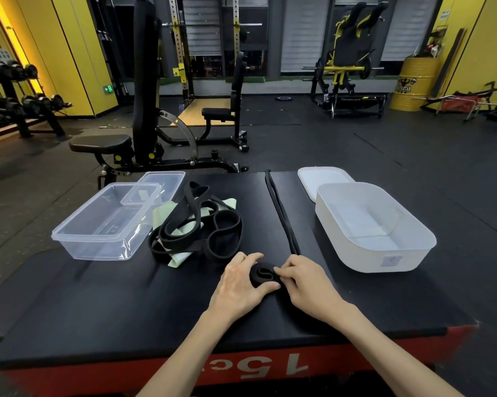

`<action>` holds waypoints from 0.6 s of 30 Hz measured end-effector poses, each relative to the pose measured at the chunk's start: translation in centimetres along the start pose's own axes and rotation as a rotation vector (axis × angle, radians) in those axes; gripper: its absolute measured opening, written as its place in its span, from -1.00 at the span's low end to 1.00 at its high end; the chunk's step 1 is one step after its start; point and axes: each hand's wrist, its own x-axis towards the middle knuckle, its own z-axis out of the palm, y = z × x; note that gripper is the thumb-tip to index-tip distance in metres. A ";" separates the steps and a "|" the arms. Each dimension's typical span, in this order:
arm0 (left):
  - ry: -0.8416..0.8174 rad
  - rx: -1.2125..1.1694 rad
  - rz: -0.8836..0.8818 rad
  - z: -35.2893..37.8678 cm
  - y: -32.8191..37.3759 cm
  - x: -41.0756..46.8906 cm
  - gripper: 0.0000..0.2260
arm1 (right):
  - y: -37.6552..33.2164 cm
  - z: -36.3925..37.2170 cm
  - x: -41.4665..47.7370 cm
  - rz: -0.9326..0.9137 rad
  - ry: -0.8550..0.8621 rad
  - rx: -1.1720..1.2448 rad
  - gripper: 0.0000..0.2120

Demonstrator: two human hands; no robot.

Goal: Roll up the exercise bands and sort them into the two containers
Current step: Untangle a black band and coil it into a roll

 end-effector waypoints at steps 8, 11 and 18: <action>-0.089 0.055 0.129 -0.6 0.4 0.4 -0.47 | 1.3 -1.7 -0.3 -0.067 -0.133 0.020 -0.67; -0.048 0.028 0.058 -0.5 0.6 0.1 -0.52 | 1.7 -1.9 -0.3 -0.087 -0.150 -0.040 -0.59; -0.011 0.064 -0.097 -0.4 1.2 0.0 -0.44 | 0.4 -0.7 -0.1 -0.025 -0.038 -0.018 -0.77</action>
